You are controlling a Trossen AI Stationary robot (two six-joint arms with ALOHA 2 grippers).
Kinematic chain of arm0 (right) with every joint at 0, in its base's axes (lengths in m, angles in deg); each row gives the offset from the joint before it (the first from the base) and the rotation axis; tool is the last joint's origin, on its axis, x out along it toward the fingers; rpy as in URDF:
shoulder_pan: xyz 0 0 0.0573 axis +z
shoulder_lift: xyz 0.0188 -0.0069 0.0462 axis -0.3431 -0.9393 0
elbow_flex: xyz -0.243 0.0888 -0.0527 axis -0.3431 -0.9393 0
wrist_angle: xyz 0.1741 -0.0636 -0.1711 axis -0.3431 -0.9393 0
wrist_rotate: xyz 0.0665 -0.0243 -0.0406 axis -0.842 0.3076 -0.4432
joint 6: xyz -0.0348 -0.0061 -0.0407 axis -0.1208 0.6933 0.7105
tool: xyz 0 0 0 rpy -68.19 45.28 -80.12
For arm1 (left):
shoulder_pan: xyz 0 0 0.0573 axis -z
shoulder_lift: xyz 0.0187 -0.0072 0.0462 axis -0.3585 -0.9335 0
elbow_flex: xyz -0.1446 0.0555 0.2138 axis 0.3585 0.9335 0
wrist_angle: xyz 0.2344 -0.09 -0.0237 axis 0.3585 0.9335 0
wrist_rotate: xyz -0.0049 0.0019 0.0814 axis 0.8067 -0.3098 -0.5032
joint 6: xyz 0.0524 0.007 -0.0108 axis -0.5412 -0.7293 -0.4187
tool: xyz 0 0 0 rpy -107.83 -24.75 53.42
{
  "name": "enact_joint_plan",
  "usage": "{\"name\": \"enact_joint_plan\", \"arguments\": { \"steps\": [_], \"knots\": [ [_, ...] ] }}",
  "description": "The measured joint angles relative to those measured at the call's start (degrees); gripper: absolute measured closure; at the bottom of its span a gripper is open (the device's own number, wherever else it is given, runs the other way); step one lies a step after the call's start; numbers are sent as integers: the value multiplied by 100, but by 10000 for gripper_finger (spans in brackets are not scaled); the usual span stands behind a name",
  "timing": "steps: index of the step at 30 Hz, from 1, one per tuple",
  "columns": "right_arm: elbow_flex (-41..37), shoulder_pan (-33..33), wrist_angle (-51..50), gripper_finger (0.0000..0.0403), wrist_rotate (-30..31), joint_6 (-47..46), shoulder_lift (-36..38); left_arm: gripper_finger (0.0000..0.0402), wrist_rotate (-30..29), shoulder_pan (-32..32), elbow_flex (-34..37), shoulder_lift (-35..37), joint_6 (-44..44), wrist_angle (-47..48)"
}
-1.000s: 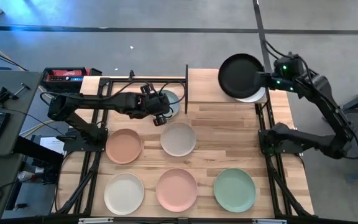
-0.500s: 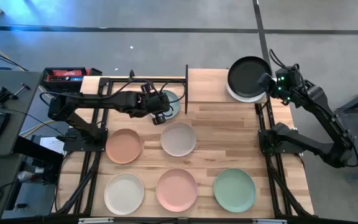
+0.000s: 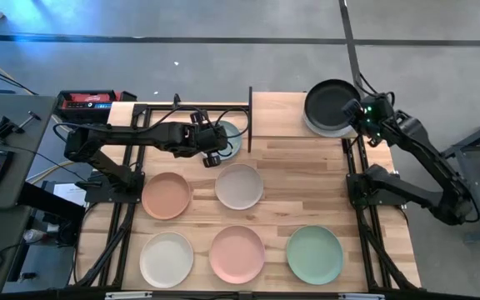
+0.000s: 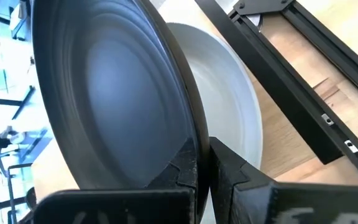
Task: Place and stack plates onto a shelf
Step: Stack the black plate on the top of the white plate on the shelf
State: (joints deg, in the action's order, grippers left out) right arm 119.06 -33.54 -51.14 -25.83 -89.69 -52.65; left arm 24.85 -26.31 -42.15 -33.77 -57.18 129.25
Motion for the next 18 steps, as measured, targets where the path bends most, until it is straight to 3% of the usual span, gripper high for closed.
{"name": "enact_joint_plan", "arguments": {
  "steps": [18],
  "knots": [
    [2, 1, -108, 403, -102, 32, -351, 284, 2, 0, 0, 0, 5, -51]
  ]
}}
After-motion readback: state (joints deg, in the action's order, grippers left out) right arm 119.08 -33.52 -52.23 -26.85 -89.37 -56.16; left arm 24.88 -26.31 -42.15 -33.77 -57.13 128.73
